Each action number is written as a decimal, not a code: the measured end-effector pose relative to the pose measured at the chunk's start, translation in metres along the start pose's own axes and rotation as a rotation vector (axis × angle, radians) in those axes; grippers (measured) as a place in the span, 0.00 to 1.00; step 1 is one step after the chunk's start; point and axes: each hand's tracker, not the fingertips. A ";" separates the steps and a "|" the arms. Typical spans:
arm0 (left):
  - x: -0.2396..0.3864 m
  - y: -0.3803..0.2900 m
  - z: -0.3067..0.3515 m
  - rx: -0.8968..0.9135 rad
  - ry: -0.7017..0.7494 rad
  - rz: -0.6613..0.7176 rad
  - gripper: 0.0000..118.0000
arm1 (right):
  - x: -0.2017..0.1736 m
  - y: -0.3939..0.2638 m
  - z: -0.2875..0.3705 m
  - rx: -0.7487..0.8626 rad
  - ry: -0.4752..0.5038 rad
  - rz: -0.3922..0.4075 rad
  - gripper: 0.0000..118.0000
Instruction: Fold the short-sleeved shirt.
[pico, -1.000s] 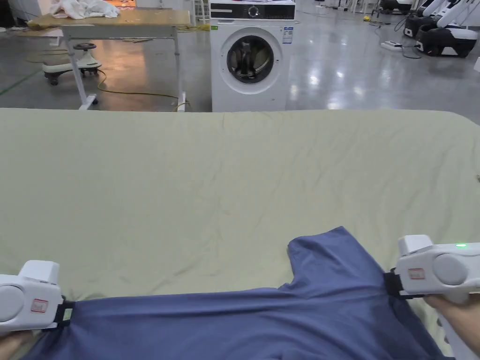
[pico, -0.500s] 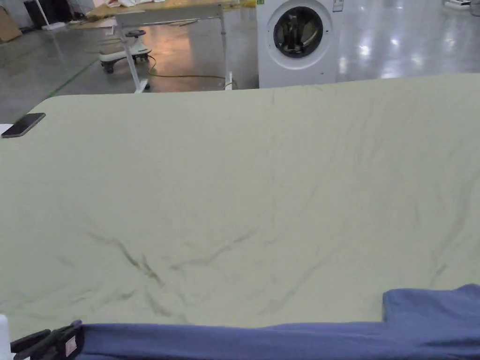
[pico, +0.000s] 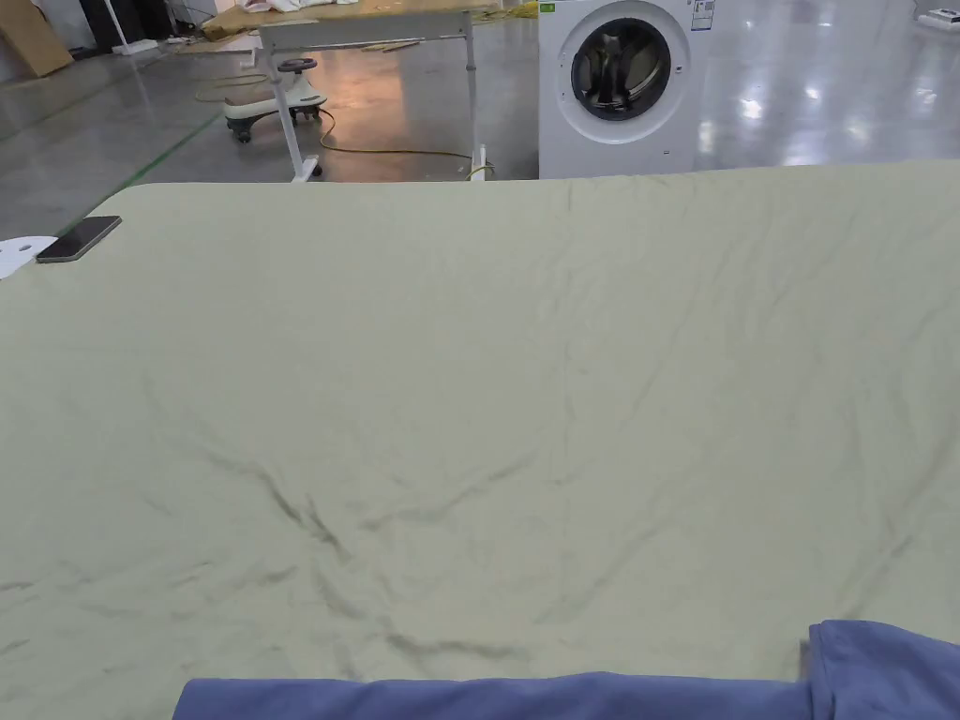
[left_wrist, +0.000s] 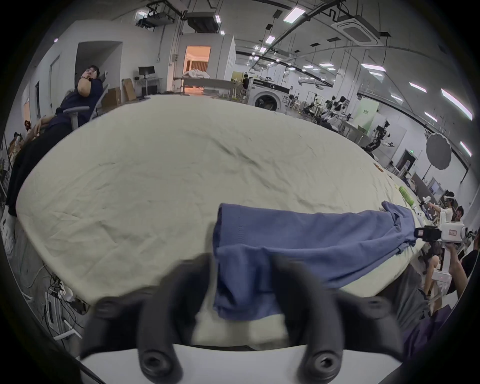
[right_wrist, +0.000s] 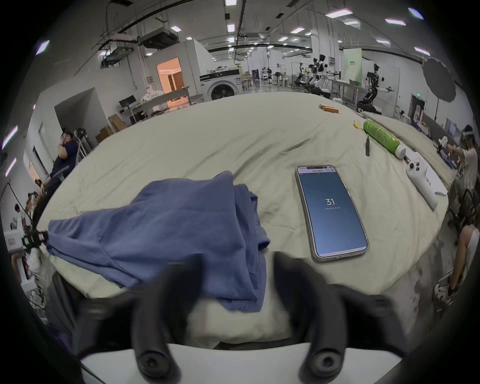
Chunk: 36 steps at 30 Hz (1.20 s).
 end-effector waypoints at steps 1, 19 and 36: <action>0.001 0.001 0.002 0.016 0.017 -0.014 0.50 | -0.003 0.000 0.001 0.001 0.004 0.013 0.58; 0.114 0.040 0.122 0.554 0.004 -0.225 0.47 | -0.108 0.060 0.086 0.509 0.222 0.200 0.62; 0.119 0.039 0.123 0.563 -0.053 -0.183 0.00 | -0.098 0.037 0.066 0.486 0.208 0.115 0.00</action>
